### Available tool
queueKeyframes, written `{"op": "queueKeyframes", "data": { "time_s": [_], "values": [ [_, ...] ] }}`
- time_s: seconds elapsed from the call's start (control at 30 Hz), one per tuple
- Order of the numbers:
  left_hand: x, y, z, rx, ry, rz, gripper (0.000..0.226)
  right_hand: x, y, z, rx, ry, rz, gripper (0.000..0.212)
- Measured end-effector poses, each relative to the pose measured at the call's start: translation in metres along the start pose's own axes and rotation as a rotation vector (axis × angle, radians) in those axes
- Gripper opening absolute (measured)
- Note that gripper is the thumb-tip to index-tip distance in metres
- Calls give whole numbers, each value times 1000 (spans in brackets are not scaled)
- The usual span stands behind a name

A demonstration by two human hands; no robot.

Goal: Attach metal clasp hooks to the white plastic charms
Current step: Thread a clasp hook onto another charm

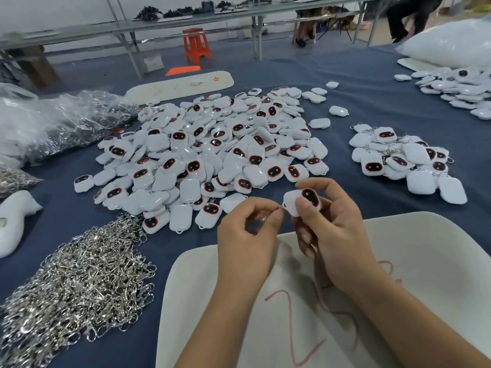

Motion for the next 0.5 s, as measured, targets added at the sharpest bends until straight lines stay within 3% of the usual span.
{"op": "queueKeyframes", "data": {
  "time_s": [0.1,0.17,0.3,0.5],
  "values": [
    [3,-4,-8,420,12,231,17,0,-1,-1,-27,-37,0,16],
    [5,-4,-11,492,34,268,22,0,-1,-2,-21,-33,-9,16],
    [2,-6,-5,247,81,117,16,1,0,-2,-2,-1,-46,15],
    [4,7,0,-250,-2,-191,20,3,-1,0,52,38,-52,9]
  ]
}}
Point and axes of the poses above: each hand's wrist, its own x-axis away from the middle knuckle, its own z-axis out of the back of the hand, y = z × x, the point moved 3 cm from there along -x, towards the middle knuckle, and after that the axes turned 8 degrees about -z, right-handed, at the moved point
